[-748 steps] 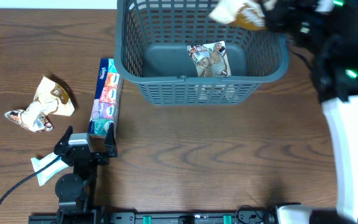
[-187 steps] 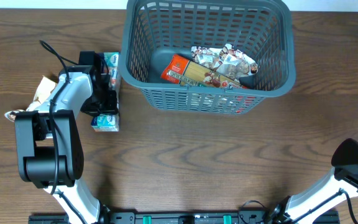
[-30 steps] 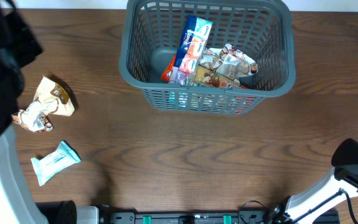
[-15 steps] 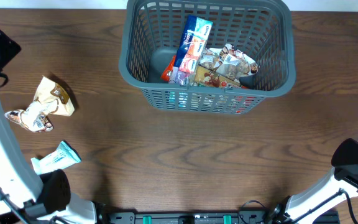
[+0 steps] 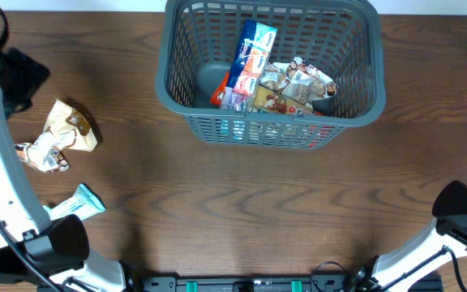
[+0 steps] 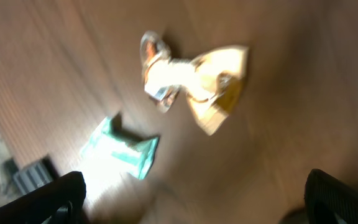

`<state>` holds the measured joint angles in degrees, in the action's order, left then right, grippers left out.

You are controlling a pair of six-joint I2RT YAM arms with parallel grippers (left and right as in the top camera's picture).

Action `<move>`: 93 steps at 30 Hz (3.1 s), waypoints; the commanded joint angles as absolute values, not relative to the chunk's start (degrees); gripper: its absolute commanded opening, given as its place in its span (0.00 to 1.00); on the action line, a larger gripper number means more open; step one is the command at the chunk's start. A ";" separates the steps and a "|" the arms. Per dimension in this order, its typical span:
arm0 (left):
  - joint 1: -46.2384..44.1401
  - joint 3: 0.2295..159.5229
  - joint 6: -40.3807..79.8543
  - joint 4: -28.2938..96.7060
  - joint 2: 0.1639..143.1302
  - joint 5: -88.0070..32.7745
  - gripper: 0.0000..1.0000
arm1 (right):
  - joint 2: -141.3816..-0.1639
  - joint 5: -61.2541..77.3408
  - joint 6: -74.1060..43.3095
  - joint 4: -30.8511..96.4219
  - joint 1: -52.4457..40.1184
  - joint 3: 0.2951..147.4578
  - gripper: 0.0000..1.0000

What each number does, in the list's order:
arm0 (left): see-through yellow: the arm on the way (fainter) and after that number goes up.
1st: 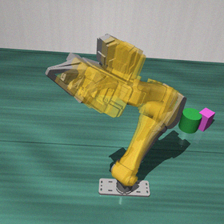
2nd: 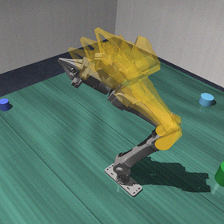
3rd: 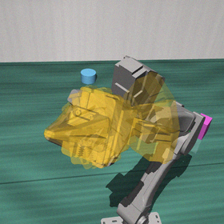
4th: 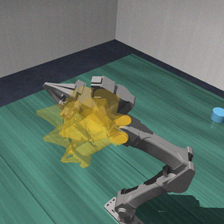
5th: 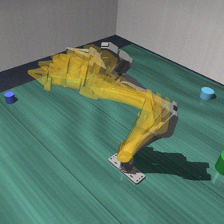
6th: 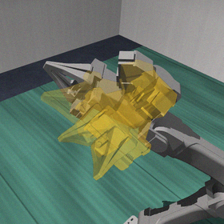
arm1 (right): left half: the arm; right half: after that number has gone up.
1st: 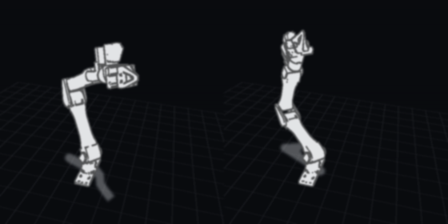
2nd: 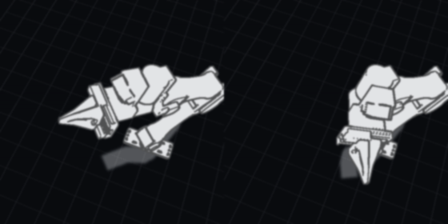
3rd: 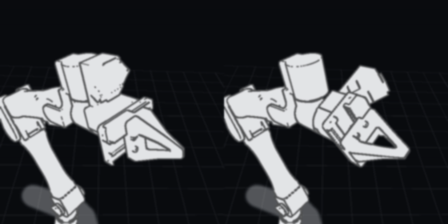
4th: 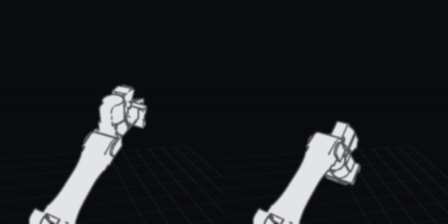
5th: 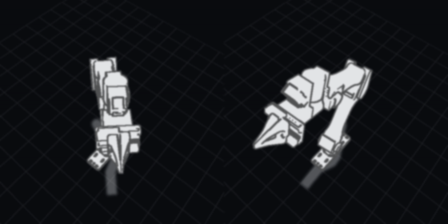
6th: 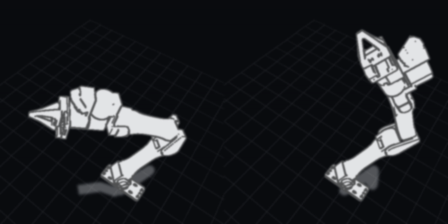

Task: Pack container
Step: 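Move the left gripper down to the mint-green wipes pack, then grasp the mint-green wipes pack with the left gripper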

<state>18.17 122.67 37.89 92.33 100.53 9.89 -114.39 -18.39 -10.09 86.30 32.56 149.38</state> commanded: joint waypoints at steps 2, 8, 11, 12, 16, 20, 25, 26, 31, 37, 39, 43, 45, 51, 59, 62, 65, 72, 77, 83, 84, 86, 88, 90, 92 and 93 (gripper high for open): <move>20.43 113.27 39.29 96.66 95.26 9.89 0.99 | -114.89 -18.57 -10.68 86.41 32.97 149.12 0.99; 21.54 97.06 35.20 92.29 82.30 9.39 0.99 | -114.89 -18.57 -10.68 86.41 32.97 149.12 0.99; 21.58 89.30 35.79 88.01 74.87 9.41 0.99 | -114.89 -18.57 -10.68 86.39 32.97 149.12 0.99; 21.65 86.28 37.34 86.70 72.34 9.41 0.99 | -114.89 -18.57 -10.68 86.41 32.97 149.12 0.99; 21.65 73.01 45.39 81.89 64.27 9.58 0.99 | -114.89 -18.57 -10.68 86.39 32.97 149.12 0.99; 21.63 60.58 52.77 74.35 59.94 7.81 0.99 | -114.89 -18.57 -10.68 86.39 32.97 149.12 0.99; 21.63 51.46 62.67 66.43 60.73 4.38 0.98 | -114.89 -18.57 -10.68 86.39 32.97 149.12 0.99; 21.63 50.48 64.29 64.97 61.12 4.32 0.98 | -114.89 -18.57 -10.68 86.39 32.97 149.12 0.99; 21.65 49.58 70.83 59.46 64.18 5.82 0.98 | -114.89 -18.57 -10.68 86.41 32.97 149.12 0.99; 21.74 49.58 77.78 54.13 69.71 7.57 0.99 | -114.89 -18.57 -10.68 86.39 32.97 149.12 0.99; 22.31 49.58 77.97 52.95 72.05 8.19 0.99 | -114.89 -18.57 -10.68 86.39 32.97 149.12 0.99; 25.32 49.58 78.81 52.80 76.82 8.36 0.99 | -114.89 -18.57 -10.68 86.39 32.97 149.12 0.99; 27.42 49.56 78.83 53.08 78.70 8.14 0.99 | -114.89 -18.57 -10.68 86.41 32.97 149.12 0.99; 32.32 49.56 79.18 52.53 81.19 6.83 0.98 | -114.89 -18.57 -10.68 86.41 32.97 149.12 0.99; 34.11 49.50 79.20 49.43 81.52 6.85 0.98 | -114.89 -18.57 -10.68 86.41 32.97 149.12 0.99; 34.11 48.95 79.20 48.45 82.06 6.85 0.98 | -114.89 -18.57 -10.68 86.41 32.97 149.12 0.99; 34.11 47.66 79.20 47.31 83.05 6.83 0.98 | -114.89 -18.57 -10.68 86.39 32.97 149.12 0.99; 34.11 42.63 79.11 41.43 86.65 6.83 0.98 | -114.89 -18.57 -10.70 86.39 32.97 149.12 0.99; 34.11 42.15 77.41 39.48 88.25 6.85 0.98 | -114.89 -18.57 -10.68 86.39 32.97 149.12 0.99; 34.11 42.15 77.25 38.68 88.53 6.92 0.98 | -114.89 -18.57 -10.68 86.39 32.97 149.12 0.99; 34.11 42.15 76.97 38.35 88.62 6.92 0.98 | -114.89 -18.57 -10.68 86.39 32.97 149.12 0.99; 34.11 42.15 76.97 38.06 88.97 7.03 0.98 | -114.89 -18.57 -10.68 86.39 32.97 149.12 0.99; 34.11 42.15 76.97 38.02 89.60 7.14 0.98 | -114.89 -18.59 -10.68 86.39 32.97 149.12 0.99; 34.11 42.15 76.97 37.98 90.48 7.14 0.98 | -114.89 -18.57 -10.68 86.39 32.97 149.12 0.99; 34.11 42.15 76.97 37.80 91.48 7.11 0.98 | -114.89 -18.57 -10.68 86.39 32.97 149.12 0.99; 34.11 42.15 76.97 37.78 91.92 7.11 0.98 | -114.89 -18.57 -10.68 86.39 32.97 149.12 0.99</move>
